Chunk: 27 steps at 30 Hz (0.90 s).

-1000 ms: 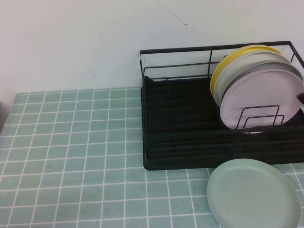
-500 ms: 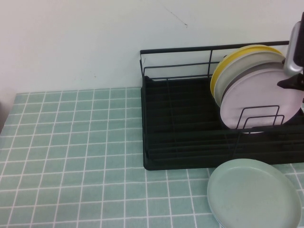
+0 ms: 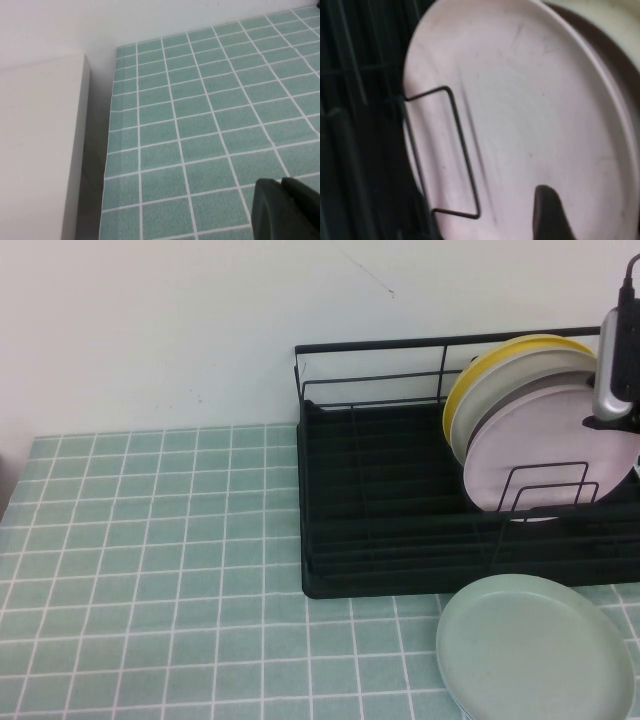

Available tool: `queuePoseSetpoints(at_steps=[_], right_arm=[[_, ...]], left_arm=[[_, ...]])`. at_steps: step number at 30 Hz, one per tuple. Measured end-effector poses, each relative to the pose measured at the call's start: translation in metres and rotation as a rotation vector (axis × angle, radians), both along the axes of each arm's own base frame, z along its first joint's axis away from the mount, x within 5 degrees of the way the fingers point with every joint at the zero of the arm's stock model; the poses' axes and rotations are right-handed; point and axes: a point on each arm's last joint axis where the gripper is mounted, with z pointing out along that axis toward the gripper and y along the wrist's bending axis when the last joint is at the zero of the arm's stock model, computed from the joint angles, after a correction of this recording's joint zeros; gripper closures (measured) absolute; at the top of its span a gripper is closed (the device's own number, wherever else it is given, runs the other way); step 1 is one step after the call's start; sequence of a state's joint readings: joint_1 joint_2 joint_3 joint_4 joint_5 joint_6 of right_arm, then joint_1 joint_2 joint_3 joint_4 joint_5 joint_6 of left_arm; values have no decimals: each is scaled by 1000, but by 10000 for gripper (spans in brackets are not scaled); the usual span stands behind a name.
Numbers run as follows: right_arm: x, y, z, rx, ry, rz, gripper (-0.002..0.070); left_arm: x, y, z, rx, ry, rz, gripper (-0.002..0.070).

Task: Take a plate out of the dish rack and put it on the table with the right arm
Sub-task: Grasp the plate from the shelf

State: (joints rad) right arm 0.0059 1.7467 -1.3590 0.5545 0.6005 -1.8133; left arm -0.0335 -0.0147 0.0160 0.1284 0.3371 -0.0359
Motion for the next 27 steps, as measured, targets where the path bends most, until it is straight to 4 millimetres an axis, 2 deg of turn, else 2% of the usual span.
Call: queuePoseSetpoints(at_steps=[13,16,18,20,21,25,27], right_arm=[[16,-4,-16,-23,-38,-42,341],[17,-4,-16,-25,-45,-47,397],[18,-4,-17,-26,-48,-50,468],[18,-5,-17,-25,-52,-54,572],[19,-5,-17,-18,-51,-61,595],[15,-4,-10,3,-48,-80,602],[10,-4,2,9,-65,-87,603]], left_arm=[[0,0,0,0,0,0,678],[0,0,0,0,0,0,679],[0,0,0,0,0,0,678],[0,0,0,0,0,0,678],[0,0,0,0,0,0,678],[0,0,0,0,0,0,678],[0,0,0,0,0,0,678]])
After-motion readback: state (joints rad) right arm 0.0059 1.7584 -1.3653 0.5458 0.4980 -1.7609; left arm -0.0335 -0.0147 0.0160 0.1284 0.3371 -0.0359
